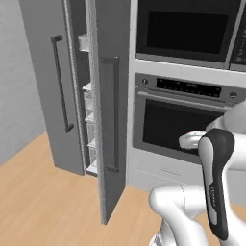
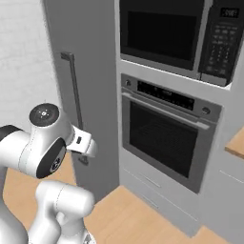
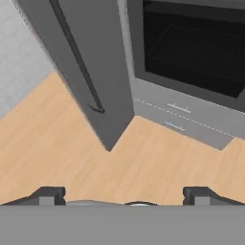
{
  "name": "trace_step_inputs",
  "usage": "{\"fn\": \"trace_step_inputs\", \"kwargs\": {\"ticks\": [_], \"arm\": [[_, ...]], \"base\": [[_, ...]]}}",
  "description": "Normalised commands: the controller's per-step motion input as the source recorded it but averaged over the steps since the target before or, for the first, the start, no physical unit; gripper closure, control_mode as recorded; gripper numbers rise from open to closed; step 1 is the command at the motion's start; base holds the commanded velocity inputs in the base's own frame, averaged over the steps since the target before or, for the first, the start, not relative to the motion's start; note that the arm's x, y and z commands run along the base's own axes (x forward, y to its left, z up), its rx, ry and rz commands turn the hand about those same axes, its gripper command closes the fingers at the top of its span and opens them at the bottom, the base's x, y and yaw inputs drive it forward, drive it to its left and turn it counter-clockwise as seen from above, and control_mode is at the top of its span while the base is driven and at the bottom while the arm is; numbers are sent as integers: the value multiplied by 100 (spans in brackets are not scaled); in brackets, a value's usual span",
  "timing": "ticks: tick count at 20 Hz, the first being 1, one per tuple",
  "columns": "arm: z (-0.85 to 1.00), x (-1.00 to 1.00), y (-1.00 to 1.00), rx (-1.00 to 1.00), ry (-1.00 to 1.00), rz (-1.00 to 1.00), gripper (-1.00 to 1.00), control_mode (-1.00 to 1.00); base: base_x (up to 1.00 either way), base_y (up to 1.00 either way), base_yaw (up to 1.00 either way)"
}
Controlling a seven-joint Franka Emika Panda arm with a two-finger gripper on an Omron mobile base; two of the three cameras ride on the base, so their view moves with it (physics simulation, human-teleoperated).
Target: Place one onion and one steak in each tupperware on the nearby counter, to pack two identical lunches.
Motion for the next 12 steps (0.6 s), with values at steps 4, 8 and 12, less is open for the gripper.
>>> {"fn": "trace_step_inputs", "kwargs": {"ticks": [4, 8, 12], "arm": [[0, 0, 0, 0, 0, 0, -100, 100], [0, 0, 0, 0, 0, 0, -100, 100], [0, 0, 0, 0, 0, 0, -100, 100]], "base": [[-2, 100, 33], [9, 100, 24], [43, 100, 8]]}}
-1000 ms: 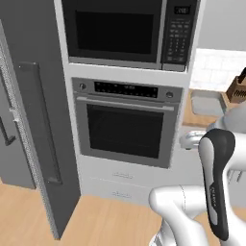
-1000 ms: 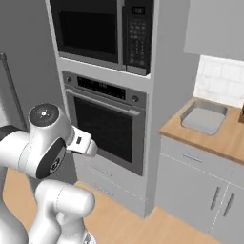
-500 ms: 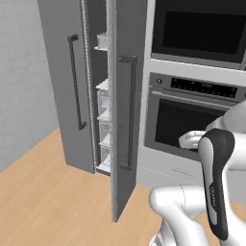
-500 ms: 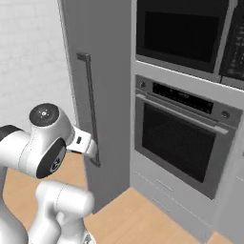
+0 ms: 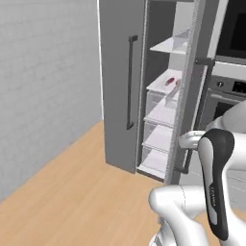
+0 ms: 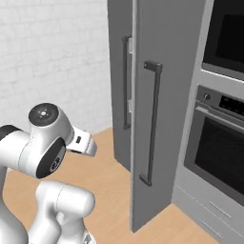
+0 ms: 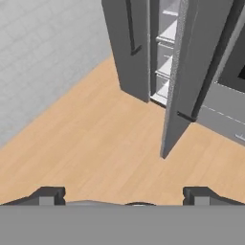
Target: Place one onion and one steak in each tupperware on the nearby counter, to pack two identical lunches.
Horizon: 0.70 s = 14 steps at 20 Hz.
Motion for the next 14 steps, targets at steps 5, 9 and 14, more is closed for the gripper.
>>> {"fn": "trace_step_inputs", "kwargs": {"ticks": [5, 9, 14], "arm": [[0, 0, 0, 0, 0, 0, -100, 100], [0, 0, 0, 0, 0, 0, -100, 100], [0, 0, 0, 0, 0, 0, -100, 100]], "base": [[75, 100, -34], [89, 100, -62], [87, 100, -62]]}}
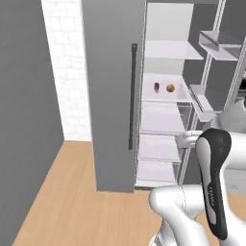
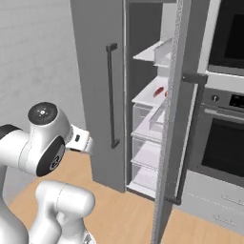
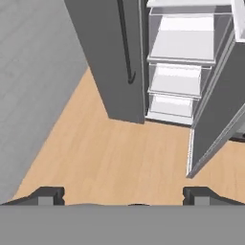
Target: Place one onion and one steak in each tupperware on the nearby counter, to pack two identical lunches.
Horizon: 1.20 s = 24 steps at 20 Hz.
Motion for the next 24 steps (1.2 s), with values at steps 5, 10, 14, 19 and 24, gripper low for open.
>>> {"fn": "trace_step_inputs", "kwargs": {"ticks": [5, 10, 14, 19, 24], "arm": [[0, 0, 0, 0, 0, 0, -100, 100], [0, 0, 0, 0, 0, 0, -100, 100], [0, 0, 0, 0, 0, 0, -100, 100], [0, 0, 0, 0, 0, 0, -100, 100], [0, 0, 0, 0, 0, 0, -100, 100]], "base": [[72, 57, -38], [58, -16, -12], [42, -31, -2], [39, -24, -1], [49, -38, -2]]}}
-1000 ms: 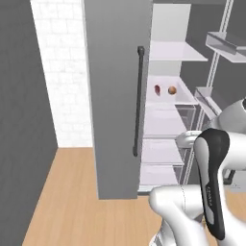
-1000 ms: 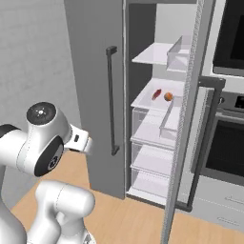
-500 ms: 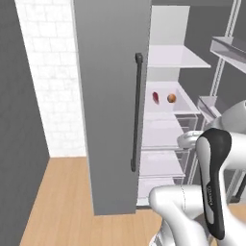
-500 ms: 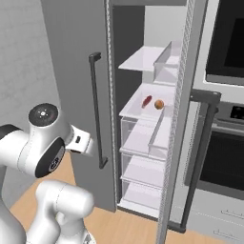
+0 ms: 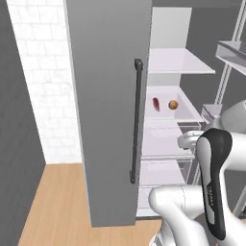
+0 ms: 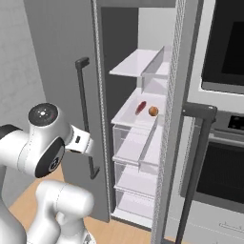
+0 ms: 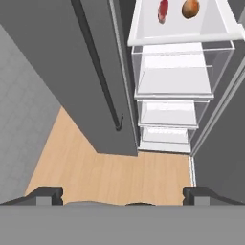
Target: Place one onion and one steak in each tupperware on the nearby counter, to pack two identical lunches.
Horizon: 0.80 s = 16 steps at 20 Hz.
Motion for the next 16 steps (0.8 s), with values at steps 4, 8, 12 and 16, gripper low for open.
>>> {"fn": "trace_step_inputs", "kwargs": {"ticks": [4, 8, 12, 16], "arm": [[0, 0, 0, 0, 0, 0, -100, 100], [0, 0, 0, 0, 0, 0, -100, 100], [0, 0, 0, 0, 0, 0, -100, 100], [0, 0, 0, 0, 0, 0, -100, 100]], "base": [[38, -41, 0], [29, -42, 0], [30, -43, 0], [71, -31, 0]]}}
